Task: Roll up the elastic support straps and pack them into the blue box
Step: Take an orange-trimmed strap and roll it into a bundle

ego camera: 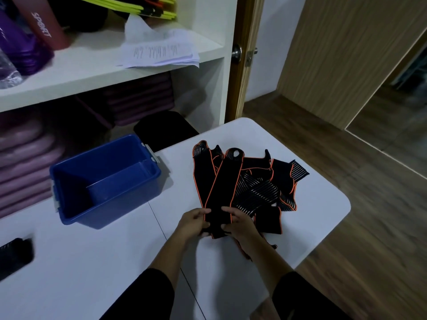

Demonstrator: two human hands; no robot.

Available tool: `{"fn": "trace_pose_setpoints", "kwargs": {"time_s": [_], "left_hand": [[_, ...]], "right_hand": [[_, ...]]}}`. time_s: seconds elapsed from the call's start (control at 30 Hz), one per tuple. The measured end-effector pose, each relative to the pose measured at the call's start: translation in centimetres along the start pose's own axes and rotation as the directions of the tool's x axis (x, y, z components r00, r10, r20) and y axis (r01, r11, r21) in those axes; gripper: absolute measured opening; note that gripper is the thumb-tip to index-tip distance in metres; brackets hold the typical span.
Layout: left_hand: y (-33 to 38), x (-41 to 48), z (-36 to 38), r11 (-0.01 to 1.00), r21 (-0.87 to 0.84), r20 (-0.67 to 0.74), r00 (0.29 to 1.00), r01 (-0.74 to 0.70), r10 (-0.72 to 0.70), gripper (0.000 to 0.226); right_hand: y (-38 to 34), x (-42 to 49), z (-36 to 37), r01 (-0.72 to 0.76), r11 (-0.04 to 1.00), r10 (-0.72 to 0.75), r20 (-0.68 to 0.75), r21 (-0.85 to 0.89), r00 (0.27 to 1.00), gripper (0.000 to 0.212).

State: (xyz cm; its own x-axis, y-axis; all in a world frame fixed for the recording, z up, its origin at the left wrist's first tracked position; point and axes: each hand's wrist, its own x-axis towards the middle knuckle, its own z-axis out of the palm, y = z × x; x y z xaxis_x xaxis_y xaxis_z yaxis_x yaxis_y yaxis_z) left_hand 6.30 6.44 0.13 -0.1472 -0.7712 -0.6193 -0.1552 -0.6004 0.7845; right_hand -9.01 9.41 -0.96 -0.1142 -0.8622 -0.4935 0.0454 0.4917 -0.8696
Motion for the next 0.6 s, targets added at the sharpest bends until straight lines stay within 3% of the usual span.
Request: {"fn": "trace_pose_setpoints", "kwargs": {"time_s": [0.13,0.27,0.47,0.6], "left_hand": [[0.7,-2.4,-1.9,0.993,-0.105,0.124,0.990,-0.051,0.064,0.053],[1.9,-5.7,-4.6,0.979,-0.099,0.130,0.973,-0.177,0.189,0.058],[2.6,-11.2,-9.9,0.935,-0.013,-0.002,0.935,-0.355,0.355,0.066],[1.2,-15.2,-13.4,0.924,0.010,-0.120,0.917,-0.383,0.381,0.075]], "right_hand": [[-1.7,-1.5,0.5,0.064,0.997,-0.070,0.144,0.044,0.987,0.063],[-4.4,-3.0,2.5,0.142,0.988,-0.123,0.244,-0.059,0.962,0.062],[-8.2,-6.1,7.1,0.288,0.951,-0.212,0.450,-0.108,0.868,0.066],[-9.1,-8.6,10.6,0.399,0.903,-0.259,0.542,-0.157,0.800,0.069]]}}
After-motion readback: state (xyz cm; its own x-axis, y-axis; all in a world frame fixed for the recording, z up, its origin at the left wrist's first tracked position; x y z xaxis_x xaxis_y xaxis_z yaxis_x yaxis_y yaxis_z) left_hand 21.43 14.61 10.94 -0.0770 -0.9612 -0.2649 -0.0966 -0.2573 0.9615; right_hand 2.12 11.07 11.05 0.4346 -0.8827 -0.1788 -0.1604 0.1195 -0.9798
